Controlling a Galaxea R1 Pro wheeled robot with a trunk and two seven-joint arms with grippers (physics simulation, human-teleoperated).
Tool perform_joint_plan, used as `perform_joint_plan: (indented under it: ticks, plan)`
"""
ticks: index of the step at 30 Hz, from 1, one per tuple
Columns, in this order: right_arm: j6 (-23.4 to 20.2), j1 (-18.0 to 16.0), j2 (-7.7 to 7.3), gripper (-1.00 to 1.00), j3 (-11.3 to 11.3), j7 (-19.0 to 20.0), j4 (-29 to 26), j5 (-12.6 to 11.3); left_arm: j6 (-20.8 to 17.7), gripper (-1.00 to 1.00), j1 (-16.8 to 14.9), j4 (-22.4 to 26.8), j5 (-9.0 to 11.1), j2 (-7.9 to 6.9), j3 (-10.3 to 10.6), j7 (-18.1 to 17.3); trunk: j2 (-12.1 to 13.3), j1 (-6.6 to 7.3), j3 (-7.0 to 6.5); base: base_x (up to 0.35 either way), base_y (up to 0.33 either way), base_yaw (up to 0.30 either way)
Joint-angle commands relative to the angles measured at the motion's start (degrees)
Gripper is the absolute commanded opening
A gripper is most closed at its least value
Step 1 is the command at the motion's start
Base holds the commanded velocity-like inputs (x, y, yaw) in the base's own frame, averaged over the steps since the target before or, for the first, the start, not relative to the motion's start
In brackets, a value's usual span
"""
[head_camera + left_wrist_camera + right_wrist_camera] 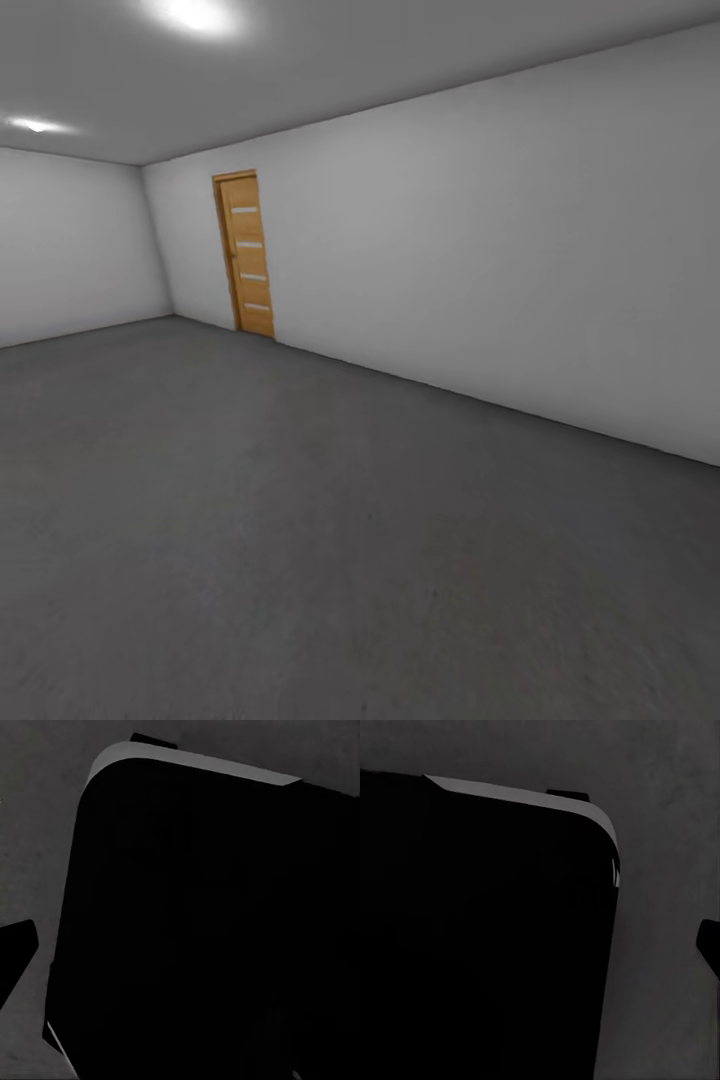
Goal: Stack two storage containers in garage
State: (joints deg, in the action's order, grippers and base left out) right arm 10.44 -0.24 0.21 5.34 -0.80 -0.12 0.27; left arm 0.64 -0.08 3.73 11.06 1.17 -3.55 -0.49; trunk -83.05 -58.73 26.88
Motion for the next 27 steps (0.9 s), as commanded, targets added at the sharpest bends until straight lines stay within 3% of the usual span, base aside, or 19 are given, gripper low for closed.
perform_joint_plan:
  ticks: [1,27]
  plan:
    - [0.1,0.0,-0.02,1.00,0.5,-0.1,0.0,0.0,0.1,1.00,0.0,0.0,0.3,0.00,-0.4,0.0,0.0,0.00,0.05,0.000,0.000,0.279]
    - [-0.2,0.0,-0.13,1.00,0.7,0.0,-0.1,0.3,0.1,1.00,0.0,0.0,0.7,-0.38,-0.5,0.4,0.0,0.00,0.05,0.000,0.000,0.279]
